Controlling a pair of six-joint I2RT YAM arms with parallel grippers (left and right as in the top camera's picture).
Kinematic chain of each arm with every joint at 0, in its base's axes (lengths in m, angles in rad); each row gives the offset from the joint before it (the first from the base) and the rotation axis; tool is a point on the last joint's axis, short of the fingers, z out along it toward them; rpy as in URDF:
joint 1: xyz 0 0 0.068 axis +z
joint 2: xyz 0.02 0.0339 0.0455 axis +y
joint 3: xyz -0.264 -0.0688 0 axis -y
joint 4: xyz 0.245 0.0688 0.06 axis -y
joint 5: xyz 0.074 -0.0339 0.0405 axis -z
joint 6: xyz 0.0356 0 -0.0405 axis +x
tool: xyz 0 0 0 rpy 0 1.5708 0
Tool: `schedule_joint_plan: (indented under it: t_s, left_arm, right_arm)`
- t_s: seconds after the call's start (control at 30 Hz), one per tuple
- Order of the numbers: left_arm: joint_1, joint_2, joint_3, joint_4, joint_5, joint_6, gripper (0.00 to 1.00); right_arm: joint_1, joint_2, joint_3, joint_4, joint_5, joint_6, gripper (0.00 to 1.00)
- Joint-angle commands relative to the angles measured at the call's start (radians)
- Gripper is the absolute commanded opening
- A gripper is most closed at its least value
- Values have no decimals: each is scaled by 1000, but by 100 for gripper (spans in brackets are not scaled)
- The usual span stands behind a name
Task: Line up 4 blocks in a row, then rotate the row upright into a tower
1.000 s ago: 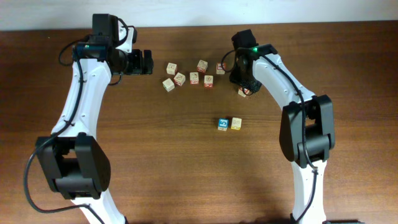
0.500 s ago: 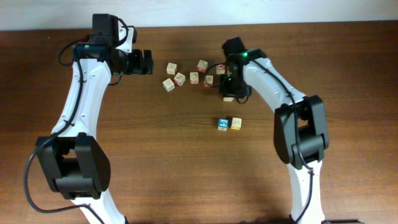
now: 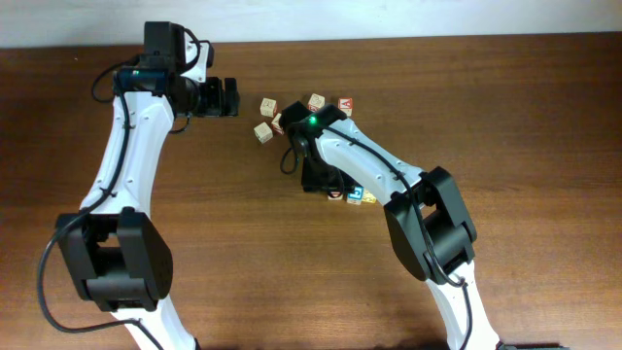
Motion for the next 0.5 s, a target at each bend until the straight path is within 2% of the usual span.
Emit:
schedule_joint_plan:
  t_s: [0.0,0.1,0.17,0.23,0.33,0.47]
  left_arm:
    - [2,7,4,2,-7,-6,99]
    - [2,7,4,2,-7,-6,99]
    - [2,7,4,2,-7,-6,99]
    - [1,7,4,2,-7,-6,99]
    - [2,7,4,2,-7,-6,99]
    - [2,7,4,2,-7,-6,99]
  right_arm:
    - [3,9,33,8,18,0,61]
    - [-62,9,237,43,48,-149,62]
    - [-127,11,204,313,61,-180,61]
    - [-146,30,186,440,61,-225,61]
    - [-146,128,186,491,60,-232,58]
    - [-145,172,185,484,60,-240,45]
